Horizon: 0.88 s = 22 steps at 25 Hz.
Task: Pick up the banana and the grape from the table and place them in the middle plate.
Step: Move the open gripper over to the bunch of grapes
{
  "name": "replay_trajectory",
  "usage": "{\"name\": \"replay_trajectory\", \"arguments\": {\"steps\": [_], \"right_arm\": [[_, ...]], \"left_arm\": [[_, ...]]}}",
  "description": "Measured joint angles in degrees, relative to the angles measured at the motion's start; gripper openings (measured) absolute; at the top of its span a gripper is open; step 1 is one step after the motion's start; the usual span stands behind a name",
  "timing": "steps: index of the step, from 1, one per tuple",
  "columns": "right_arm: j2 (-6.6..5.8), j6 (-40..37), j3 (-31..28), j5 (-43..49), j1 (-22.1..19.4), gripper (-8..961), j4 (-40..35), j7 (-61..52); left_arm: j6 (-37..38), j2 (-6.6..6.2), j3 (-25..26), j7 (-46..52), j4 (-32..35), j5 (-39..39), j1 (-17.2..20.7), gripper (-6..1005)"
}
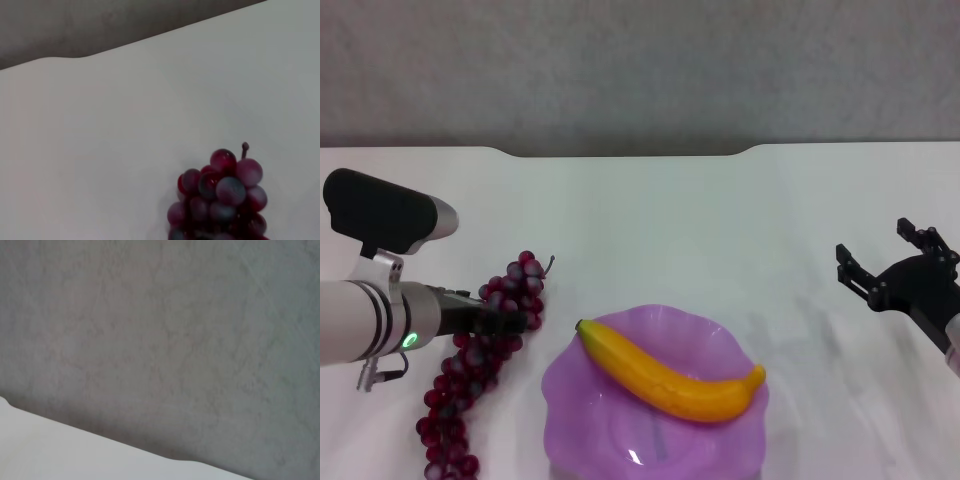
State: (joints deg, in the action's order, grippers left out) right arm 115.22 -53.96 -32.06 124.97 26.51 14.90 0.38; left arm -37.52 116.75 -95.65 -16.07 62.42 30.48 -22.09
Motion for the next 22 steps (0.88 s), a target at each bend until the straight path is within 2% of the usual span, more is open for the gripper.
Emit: {"name": "replay_trajectory", "arguments": {"steps": [8,21,22], "right_arm": [[0.06,-0.54,-0.01,0.00,-0.08,888,0.21,-0.03],[0.09,-0.74,0.25,0.01,-0.13,888,0.24,-0.03],[0.09,-0.74,0.25,0.01,-0.17,888,0.23,-0.04]], "left_arm": [[3.13,0.11,-0.37,0.18,-9.21,1.16,-4.30,808],[5.93,0.06,0.10,0.25,-10.92,1.16,-4.76,805],[6.65,0.06,0.11,0.30,-11.02,1.16,-4.54,777]]}}
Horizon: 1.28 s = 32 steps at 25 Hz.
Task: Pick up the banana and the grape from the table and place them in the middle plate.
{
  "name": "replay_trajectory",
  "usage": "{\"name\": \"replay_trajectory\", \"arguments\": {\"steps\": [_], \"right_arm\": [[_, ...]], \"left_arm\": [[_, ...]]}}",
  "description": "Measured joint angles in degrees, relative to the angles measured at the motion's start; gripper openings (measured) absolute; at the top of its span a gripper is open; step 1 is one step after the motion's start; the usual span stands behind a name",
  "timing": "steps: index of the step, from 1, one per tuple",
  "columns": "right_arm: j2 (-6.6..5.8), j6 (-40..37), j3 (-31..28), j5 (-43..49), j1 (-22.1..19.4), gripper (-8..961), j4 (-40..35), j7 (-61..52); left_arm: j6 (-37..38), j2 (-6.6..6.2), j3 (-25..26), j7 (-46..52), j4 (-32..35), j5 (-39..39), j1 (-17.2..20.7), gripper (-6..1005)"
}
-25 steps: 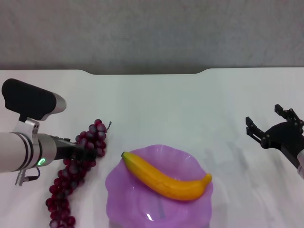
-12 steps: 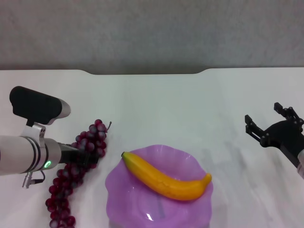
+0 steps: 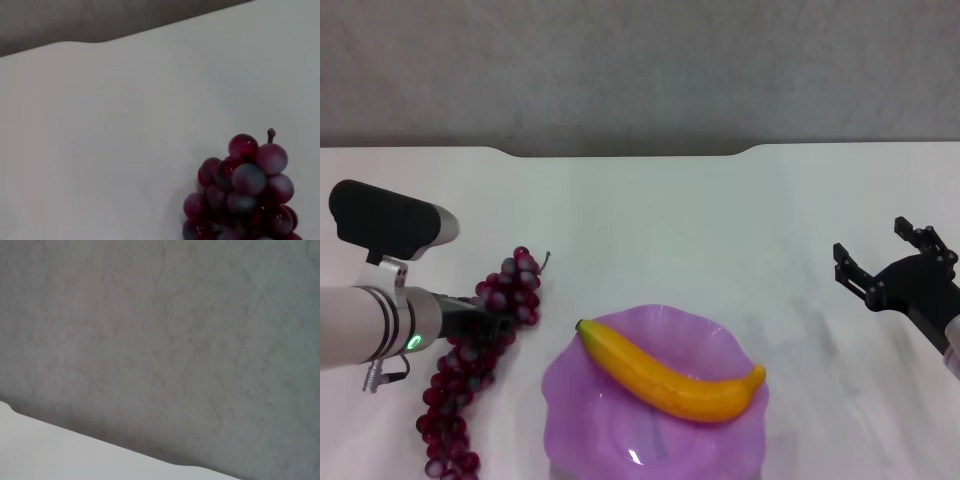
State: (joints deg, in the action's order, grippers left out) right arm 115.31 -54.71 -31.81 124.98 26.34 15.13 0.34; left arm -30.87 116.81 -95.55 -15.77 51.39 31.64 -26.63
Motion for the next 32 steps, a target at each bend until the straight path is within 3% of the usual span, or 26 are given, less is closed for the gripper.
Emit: {"name": "replay_trajectory", "arguments": {"steps": [12,28,32], "right_arm": [[-0.01,0.00,0.00,0.10,-0.10,887,-0.02,0.00],[-0.09,-0.05,0.00,0.08,-0.42,887,-0.15,0.00],[-0.09,-0.05,0.00,0.08,-0.42,887,-0.27,0.00]], "left_arm": [[1.65,0.08,-0.40,-0.28,-0.60,0.01,0.38,490],[5.49,-0.01,-2.65,-0.67,0.04,2.10,2.52,435],[5.74,-0.01,-3.21,-0.78,3.84,2.11,4.64,432]]}}
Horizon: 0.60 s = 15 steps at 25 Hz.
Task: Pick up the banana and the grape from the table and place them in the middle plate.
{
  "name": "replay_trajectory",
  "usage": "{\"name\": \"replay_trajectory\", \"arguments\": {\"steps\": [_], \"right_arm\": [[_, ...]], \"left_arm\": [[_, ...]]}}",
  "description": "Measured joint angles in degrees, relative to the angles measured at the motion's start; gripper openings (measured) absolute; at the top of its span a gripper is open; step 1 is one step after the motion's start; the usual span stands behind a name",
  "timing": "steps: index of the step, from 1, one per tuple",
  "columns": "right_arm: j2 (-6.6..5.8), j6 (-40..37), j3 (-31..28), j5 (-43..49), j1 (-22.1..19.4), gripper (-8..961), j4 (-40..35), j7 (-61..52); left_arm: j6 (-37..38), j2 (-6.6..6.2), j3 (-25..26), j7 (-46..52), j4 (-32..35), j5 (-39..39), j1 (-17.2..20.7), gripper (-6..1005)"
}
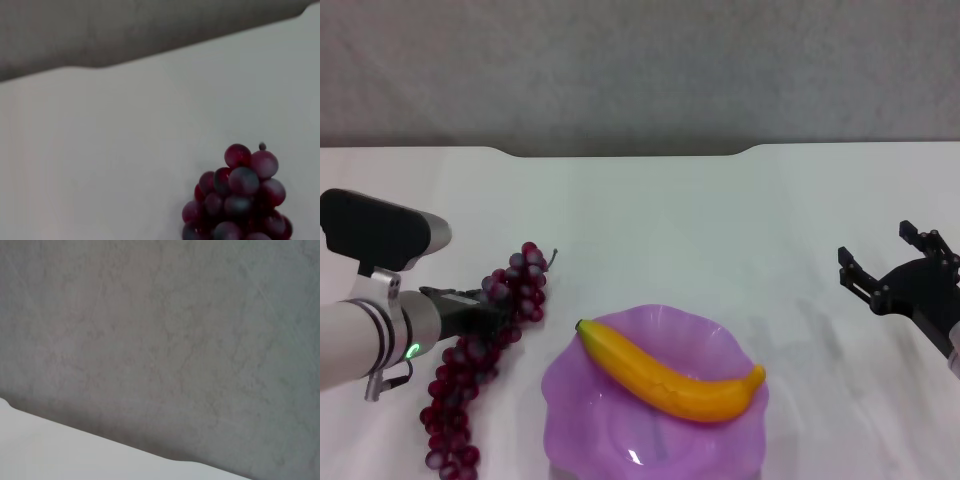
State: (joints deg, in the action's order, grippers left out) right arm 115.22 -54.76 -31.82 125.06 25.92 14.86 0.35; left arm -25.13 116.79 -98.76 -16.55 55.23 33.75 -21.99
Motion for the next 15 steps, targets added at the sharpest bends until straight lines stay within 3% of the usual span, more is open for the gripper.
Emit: {"name": "replay_trajectory", "arguments": {"steps": [4,10,15], "right_arm": [[0.04,0.00,0.00,0.00,0.01,887,0.01,0.00],[0.08,0.00,0.00,0.00,0.01,887,-0.01,0.00],[0.09,0.01,0.00,0.00,0.01,888,0.10,0.00]], "left_arm": [[1.65,-0.05,-1.04,-1.18,5.64,-0.02,4.12,429],[2.11,-0.15,-1.08,-1.48,7.38,0.02,5.19,364],[2.14,-0.15,-1.09,-1.47,6.71,-0.28,4.69,192]]}}
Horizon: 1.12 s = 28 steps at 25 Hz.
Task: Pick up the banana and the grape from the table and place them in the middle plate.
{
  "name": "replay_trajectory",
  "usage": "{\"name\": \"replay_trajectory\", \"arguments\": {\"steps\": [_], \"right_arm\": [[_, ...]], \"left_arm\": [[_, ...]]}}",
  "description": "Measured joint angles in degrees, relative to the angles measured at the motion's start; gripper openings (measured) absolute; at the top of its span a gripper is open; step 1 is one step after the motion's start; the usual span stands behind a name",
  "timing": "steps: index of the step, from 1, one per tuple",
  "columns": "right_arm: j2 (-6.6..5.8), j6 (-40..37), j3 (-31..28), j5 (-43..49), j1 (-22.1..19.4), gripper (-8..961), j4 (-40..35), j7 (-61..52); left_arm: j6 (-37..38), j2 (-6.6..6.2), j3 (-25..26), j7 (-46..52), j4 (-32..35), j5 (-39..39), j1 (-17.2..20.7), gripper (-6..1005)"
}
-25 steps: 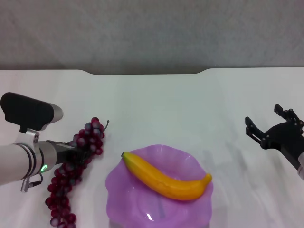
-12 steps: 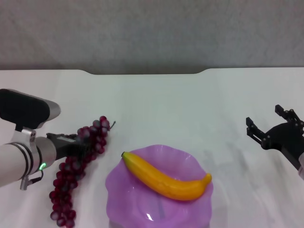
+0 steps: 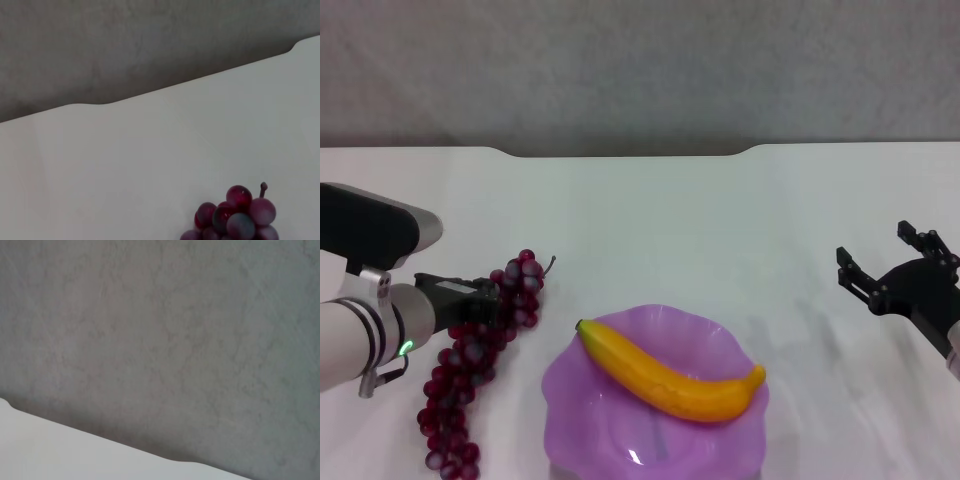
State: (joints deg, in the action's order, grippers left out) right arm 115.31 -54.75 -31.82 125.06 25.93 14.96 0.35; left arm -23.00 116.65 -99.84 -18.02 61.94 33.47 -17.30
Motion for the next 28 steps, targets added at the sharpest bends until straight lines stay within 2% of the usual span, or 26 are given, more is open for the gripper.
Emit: {"name": "replay_trajectory", "arguments": {"steps": [6,17,28], "right_arm": [[-0.07,0.01,0.00,0.00,0.00,888,0.15,0.00],[-0.09,0.00,0.00,0.00,0.03,887,0.06,0.00],[-0.09,0.00,0.00,0.00,0.05,887,0.06,0.00]], "left_arm": [[0.18,0.16,0.00,0.01,-3.30,-0.07,-2.14,46],[0.31,0.29,-0.46,0.49,-3.42,0.37,-2.48,63],[2.15,0.26,-1.28,0.59,-4.66,0.37,-2.83,573]]}}
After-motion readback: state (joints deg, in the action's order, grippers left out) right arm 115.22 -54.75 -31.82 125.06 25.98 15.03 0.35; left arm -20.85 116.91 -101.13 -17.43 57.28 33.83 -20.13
